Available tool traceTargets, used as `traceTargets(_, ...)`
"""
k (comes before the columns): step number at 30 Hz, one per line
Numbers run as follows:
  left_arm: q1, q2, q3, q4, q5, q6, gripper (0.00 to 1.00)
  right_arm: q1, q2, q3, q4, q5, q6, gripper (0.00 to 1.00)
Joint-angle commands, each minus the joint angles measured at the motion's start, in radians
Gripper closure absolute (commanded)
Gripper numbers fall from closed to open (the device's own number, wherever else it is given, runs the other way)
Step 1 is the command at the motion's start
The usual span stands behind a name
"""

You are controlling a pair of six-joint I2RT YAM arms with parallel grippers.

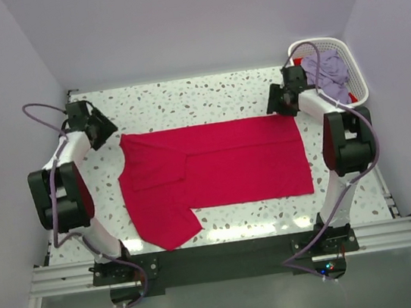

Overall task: Fold and stack the t-shirts
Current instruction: Fold the tshirt

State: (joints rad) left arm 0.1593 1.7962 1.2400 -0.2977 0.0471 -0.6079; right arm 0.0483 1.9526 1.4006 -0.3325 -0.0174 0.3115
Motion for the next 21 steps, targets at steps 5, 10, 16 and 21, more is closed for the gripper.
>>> traceTargets(5,-0.139,-0.155,-0.047,-0.012,-0.138,0.059,0.52,0.03,-0.092,-0.051,-0.033,0.014,-0.014,0.45)
traceTargets(10,-0.201,-0.037,-0.005,-0.026,-0.113,0.072,0.68,0.044,-0.049,-0.025,-0.057,0.04,-0.005,0.52)
traceTargets(16,-0.208,0.109,0.055,-0.057,-0.11,0.069,0.69,0.042,0.029,0.011,-0.083,0.05,0.005,0.55)
traceTargets(21,-0.207,0.195,0.104,-0.073,-0.115,0.065,0.69,0.042,0.11,0.057,-0.094,0.066,0.0,0.55)
